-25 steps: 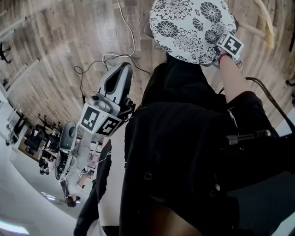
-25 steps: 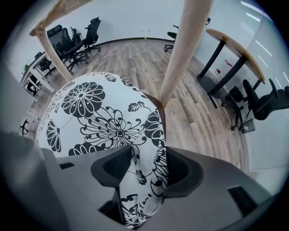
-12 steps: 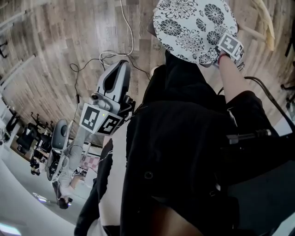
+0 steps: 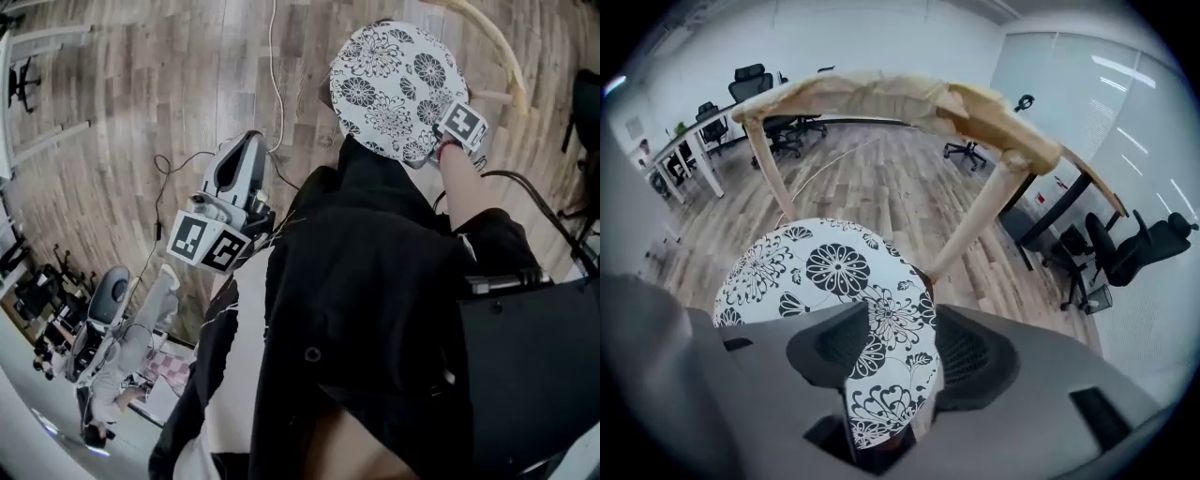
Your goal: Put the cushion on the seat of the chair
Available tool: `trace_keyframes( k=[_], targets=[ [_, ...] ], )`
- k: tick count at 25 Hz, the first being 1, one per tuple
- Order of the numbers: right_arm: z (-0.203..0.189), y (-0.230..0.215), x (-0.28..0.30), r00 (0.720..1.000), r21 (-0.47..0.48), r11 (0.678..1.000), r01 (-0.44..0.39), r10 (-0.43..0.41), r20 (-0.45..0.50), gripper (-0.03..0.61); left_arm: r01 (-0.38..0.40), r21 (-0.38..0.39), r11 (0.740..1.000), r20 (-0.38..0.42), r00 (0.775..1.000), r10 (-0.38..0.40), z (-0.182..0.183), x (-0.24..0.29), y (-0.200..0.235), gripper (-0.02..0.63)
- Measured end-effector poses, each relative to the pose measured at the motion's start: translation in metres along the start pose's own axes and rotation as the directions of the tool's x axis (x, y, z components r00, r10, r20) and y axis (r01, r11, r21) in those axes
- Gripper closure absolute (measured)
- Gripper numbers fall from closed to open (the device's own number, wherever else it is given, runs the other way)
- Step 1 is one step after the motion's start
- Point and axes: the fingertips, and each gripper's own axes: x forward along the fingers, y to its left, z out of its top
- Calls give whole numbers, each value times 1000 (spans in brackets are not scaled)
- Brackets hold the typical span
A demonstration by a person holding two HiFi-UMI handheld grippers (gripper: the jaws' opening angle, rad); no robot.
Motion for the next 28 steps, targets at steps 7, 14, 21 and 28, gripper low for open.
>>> trace_keyframes(
  k=[7, 14, 21, 28],
  targets=[
    [10, -16, -98, 991, -51, 997, 65, -59, 121, 552, 13, 51, 999, 154, 988, -21, 52, -53, -21, 599],
    [41, 49, -198, 906, -141, 966, -218, 254, 337, 561, 10, 3, 1000, 279, 960, -10, 67, -108, -27, 599],
    [39, 122, -335, 717, -312, 843, -438, 536, 445, 561, 33, 93, 995, 358, 931, -64, 81, -172, -52, 598],
    [0, 194, -436, 537, -478, 670, -569, 742, 401, 561, 2, 119, 993, 407, 912, -50, 76, -240, -53, 599]
  ],
)
